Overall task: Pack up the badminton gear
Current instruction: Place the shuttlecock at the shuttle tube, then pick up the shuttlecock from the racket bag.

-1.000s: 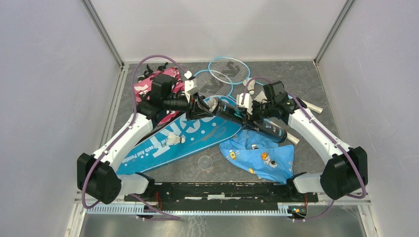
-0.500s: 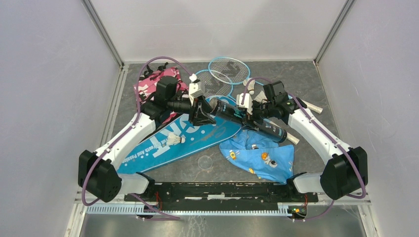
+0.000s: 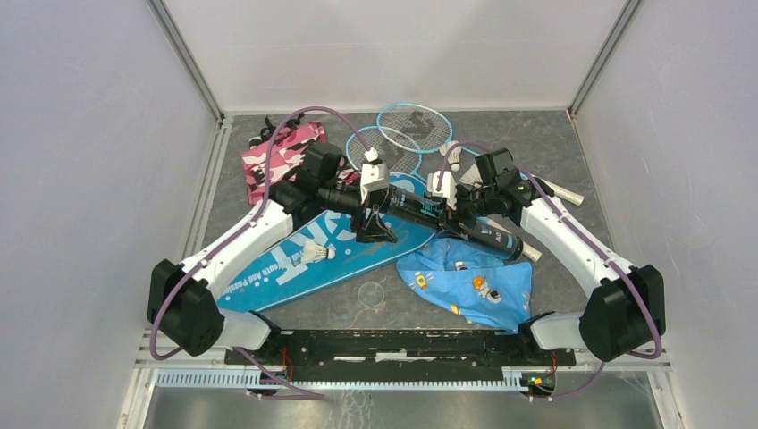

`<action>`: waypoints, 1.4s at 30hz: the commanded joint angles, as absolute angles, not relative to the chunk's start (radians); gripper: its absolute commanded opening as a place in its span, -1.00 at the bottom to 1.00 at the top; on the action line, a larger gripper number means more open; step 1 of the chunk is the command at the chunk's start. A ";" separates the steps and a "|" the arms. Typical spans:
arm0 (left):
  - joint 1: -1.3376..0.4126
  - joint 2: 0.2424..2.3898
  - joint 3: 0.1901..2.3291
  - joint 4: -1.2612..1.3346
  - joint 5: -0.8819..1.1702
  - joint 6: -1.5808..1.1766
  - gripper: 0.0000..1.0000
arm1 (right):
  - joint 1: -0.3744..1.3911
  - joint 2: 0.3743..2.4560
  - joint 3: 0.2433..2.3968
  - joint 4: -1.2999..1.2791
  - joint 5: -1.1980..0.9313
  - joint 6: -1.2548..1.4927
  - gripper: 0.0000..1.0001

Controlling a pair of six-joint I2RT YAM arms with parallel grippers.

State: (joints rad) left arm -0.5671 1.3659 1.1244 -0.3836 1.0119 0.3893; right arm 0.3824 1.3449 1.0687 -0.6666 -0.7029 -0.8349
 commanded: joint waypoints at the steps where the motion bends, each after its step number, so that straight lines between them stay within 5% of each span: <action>1: -0.571 1.318 1.156 -0.444 0.957 0.469 0.64 | 0.382 1.332 1.073 -0.610 -0.714 -0.831 -0.90; 13: -0.513 1.214 1.157 -0.451 0.857 0.472 0.99 | 0.379 1.324 1.066 -0.594 -0.689 -0.820 -0.91; 31: -0.453 1.130 1.182 -0.707 0.380 0.566 1.00 | 0.377 1.308 1.045 -0.523 -0.580 -0.732 -0.91; 42: -0.292 1.179 1.060 -0.870 0.306 0.512 0.96 | 0.373 1.322 1.038 -0.518 -0.577 -0.730 -0.91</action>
